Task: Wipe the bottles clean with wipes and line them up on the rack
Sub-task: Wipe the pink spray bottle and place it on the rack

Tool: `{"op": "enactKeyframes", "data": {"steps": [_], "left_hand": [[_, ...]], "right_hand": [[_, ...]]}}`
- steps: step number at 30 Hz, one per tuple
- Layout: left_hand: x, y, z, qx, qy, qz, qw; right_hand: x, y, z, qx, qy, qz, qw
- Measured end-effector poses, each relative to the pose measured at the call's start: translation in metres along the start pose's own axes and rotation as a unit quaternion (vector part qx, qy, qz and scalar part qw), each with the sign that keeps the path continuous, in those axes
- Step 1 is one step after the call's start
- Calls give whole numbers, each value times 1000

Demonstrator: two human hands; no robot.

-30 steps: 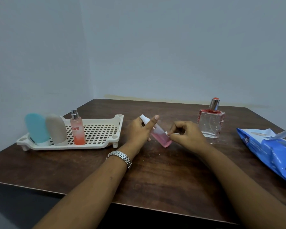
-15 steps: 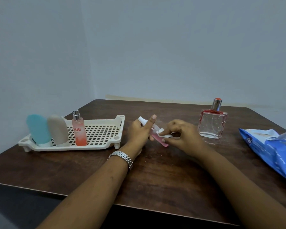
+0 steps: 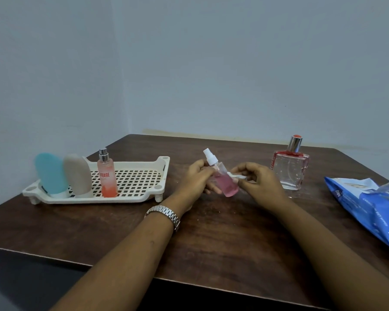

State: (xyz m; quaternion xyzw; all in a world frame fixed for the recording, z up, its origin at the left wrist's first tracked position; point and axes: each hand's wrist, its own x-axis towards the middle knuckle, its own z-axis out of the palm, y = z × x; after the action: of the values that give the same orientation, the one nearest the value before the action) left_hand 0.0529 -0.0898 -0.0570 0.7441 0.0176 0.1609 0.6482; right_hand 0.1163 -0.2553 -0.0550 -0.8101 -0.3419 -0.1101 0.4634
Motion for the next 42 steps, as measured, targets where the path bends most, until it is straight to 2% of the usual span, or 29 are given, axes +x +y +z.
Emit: {"op": "enactKeyframes", "data": {"steps": [6,10,16,21,23,25,28,31,42], "left_hand": [[-2,-1,1,35,-12,27,999],[-3,-2,2,33,-29,44,998],[-1,-4,0,0,-14,16,1000],[0,-2,0,-33,15,7,999],[1,-2,0,-35,26,8,999],[1,-3,-1,-31,24,12,999],[0,-3,0,-10,12,17,1000],[-1,-2,1,-4,7,29,1000],[-3,-3,1,-28,37,21,999]], "right_hand": [[-4,-12,7,17,84,-95,992],[-3,-14,6,-14,84,-127,988],[-5,-14,1,-83,18,-127,988],[-10,-18,-7,-147,-96,-111,978],[-9,-17,-7,-161,-113,-108,975],[-7,-15,-7,-142,-69,-117,980],[-3,-13,-6,-105,39,-144,983],[-3,-13,0,-77,70,-152,983],[-11,-15,-2,-88,-74,-113,987]]}}
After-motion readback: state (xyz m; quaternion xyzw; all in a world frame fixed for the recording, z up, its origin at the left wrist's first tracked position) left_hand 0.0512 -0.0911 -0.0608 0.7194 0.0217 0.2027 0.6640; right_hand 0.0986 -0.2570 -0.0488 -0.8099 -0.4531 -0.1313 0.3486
